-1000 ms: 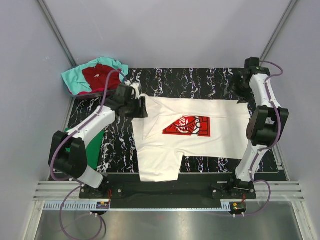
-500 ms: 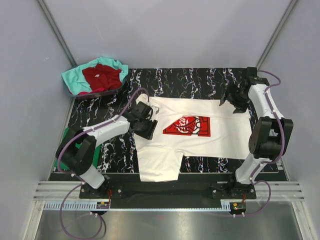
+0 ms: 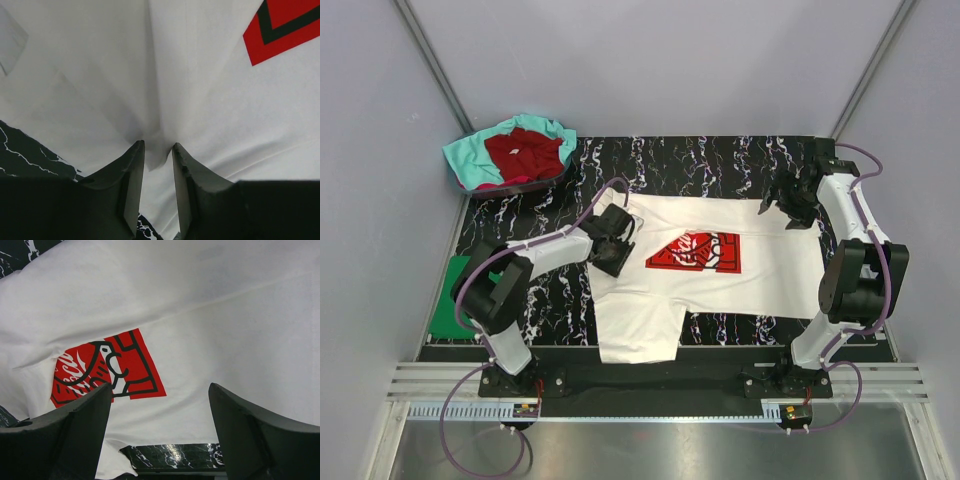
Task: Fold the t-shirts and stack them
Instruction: Fold the tshirt
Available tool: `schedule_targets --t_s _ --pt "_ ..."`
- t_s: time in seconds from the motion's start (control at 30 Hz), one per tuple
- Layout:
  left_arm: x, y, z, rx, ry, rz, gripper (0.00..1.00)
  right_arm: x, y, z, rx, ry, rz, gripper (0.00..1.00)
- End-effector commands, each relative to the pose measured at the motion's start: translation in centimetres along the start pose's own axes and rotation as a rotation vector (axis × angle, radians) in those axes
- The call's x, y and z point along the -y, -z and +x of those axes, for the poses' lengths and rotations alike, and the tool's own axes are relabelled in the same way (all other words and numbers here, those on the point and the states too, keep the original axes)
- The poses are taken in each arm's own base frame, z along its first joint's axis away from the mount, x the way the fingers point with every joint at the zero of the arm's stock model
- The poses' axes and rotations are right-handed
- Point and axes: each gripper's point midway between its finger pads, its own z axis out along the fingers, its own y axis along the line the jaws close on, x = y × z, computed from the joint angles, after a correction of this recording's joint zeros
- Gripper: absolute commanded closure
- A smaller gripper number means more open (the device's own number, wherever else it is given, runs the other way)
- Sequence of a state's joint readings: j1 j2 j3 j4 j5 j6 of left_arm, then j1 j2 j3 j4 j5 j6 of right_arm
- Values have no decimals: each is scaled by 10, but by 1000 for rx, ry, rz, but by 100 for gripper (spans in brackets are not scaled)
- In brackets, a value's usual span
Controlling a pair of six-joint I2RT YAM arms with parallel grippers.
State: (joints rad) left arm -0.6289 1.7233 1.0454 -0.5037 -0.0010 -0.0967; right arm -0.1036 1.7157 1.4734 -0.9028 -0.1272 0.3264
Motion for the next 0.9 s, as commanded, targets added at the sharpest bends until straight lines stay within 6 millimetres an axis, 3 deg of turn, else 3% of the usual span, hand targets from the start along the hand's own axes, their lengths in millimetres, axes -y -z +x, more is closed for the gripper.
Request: schedule_targets --t_s 0.0,0.17,0.3,0.43,0.47,0.53,0.57,0.7,0.87 --pt "-3 4 -25 61 -26 -35 67 -10 8 -6 35 17 -52 14" --pt "-7 7 -30 61 -29 -67 78 -8 2 -5 25 6 -42 14" --pt "-5 11 -30 59 -41 -68 100 -1 -7 -3 5 -57 -2 15" --pt "-4 28 -36 72 -18 -78 100 17 -19 -5 -22 -227 -3 20" --pt "-4 41 -50 110 -5 -84 100 25 -24 -6 -37 -290 -3 22" --pt "-2 55 -52 104 23 -91 100 36 -31 -7 -52 -346 -7 25" --pt "1 70 -70 151 32 -82 100 44 -37 -8 -66 -383 -6 26" --pt "13 104 -100 222 47 -47 100 68 -48 -15 -68 -453 19 30" --pt "24 128 -126 281 41 -8 100 97 -62 -26 -74 -515 58 32"
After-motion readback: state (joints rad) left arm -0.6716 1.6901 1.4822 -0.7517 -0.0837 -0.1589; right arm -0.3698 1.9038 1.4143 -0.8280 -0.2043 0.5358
